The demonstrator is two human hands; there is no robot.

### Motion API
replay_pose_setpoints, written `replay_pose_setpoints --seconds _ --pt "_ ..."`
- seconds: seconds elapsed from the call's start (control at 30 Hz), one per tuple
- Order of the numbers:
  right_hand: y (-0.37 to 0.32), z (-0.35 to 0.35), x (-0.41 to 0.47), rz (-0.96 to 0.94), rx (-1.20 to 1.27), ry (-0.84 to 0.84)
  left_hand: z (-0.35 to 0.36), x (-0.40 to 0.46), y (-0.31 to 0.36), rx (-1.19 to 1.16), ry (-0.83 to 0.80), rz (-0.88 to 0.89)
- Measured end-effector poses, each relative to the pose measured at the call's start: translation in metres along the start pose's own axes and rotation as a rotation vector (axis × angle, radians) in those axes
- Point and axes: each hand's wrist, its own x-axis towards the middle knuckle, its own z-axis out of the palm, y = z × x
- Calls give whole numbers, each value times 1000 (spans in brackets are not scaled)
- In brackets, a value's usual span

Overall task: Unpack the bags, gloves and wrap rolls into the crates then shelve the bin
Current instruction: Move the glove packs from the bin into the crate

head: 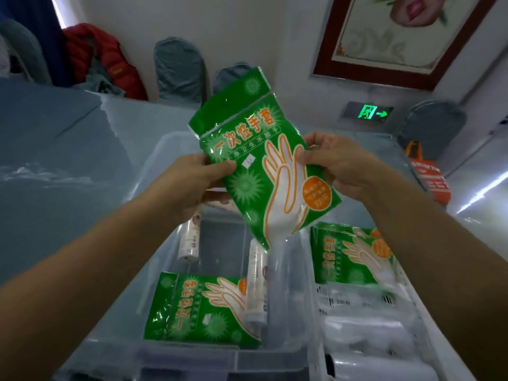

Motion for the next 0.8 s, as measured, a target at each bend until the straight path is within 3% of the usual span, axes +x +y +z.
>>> replay_pose_setpoints --seconds 0.13,0.37,0.5,0.6,0.8 --pt "13 -56 -14 -38 56 25 72 7 3 -50 131 131" --pt "56 -177 -45 -27 -175 53 196 14 -10 -43 138 84" --pt "93 -227 -51 -72 -397 79 230 20 -21 115 380 70" --pt "125 -248 -47 -75 -597 42 249 13 -40 222 468 47" --pt "175 -251 -31 -83 -970 -157 291 -10 -116 475 282 53"
